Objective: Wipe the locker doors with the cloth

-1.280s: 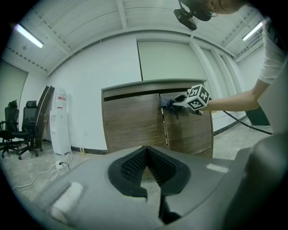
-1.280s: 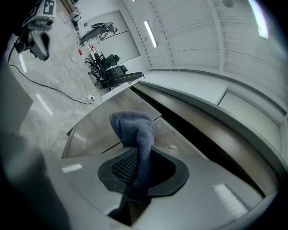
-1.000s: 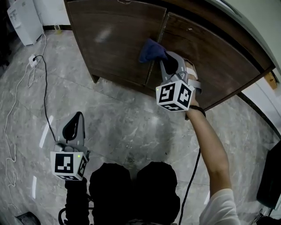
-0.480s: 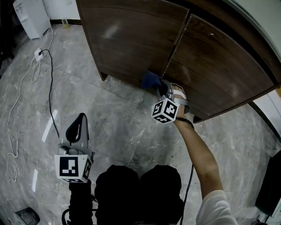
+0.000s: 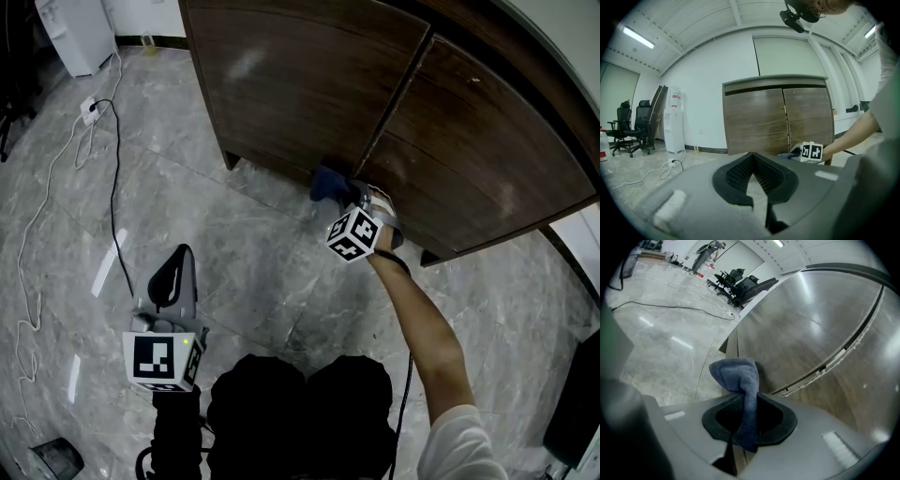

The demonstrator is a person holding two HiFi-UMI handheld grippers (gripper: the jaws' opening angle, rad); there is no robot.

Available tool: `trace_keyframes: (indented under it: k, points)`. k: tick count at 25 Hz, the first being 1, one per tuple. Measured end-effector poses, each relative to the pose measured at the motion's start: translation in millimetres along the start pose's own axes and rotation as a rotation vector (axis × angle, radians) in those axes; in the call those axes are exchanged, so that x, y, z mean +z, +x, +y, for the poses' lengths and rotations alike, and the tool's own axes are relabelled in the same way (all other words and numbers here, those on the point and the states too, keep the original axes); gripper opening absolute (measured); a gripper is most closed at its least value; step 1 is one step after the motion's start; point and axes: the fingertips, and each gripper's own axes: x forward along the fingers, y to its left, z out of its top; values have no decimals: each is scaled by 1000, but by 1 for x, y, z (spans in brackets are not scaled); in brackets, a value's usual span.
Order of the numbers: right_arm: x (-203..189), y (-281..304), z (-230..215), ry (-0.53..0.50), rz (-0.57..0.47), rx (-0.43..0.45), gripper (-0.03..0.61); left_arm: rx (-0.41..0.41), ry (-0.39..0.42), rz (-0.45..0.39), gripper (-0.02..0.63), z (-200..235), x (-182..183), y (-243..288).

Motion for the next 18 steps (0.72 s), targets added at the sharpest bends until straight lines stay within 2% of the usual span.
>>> trace_keyframes:
  k: [9, 18]
  points:
    - [97, -72, -118, -34, -150, -203, 67, -13, -23, -40, 3, 2, 13, -2]
    - [161, -144, -215, -36, -251, -368, 69, 20, -12, -76, 3, 24, 30, -15]
